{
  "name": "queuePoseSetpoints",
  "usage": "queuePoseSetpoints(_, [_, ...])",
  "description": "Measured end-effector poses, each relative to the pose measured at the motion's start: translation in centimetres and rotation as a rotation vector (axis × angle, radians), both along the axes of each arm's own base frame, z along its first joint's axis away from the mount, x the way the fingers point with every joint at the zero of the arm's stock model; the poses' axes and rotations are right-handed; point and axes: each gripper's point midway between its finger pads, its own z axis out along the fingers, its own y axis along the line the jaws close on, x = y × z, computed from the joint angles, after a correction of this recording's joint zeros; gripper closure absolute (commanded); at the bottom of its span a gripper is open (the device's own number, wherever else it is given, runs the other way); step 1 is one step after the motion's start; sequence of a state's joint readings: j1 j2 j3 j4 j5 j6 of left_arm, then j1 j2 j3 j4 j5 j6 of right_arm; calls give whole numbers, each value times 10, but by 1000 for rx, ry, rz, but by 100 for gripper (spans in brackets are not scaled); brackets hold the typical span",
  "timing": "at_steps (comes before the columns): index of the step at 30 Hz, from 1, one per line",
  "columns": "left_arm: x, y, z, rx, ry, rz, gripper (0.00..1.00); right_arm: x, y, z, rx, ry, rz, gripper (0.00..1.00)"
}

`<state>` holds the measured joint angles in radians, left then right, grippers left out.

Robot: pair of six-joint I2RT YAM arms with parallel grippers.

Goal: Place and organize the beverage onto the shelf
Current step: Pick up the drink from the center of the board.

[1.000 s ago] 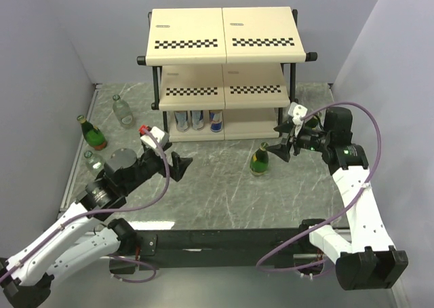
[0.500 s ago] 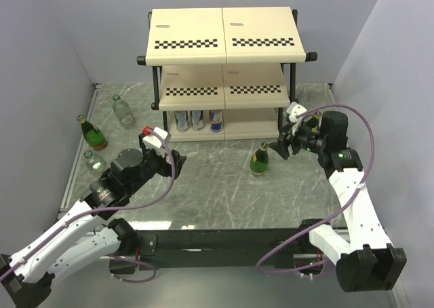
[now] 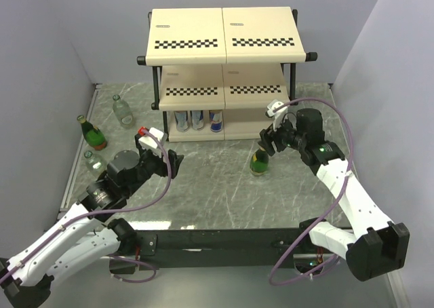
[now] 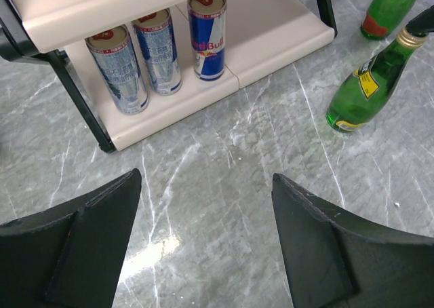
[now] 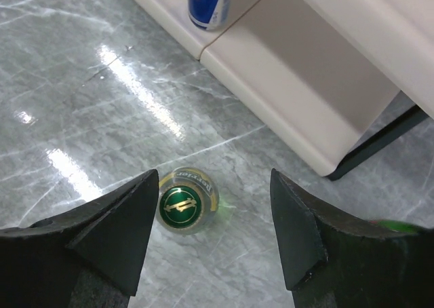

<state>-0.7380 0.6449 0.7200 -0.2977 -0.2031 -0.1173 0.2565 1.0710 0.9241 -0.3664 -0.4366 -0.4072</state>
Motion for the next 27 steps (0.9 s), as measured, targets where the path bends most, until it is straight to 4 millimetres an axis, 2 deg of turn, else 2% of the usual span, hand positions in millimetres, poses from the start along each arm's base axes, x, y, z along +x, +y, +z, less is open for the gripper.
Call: queuePoseSetpoints(27, [0, 2, 2, -3, -6, 7, 17, -5, 5, -2, 6, 19, 9, 28])
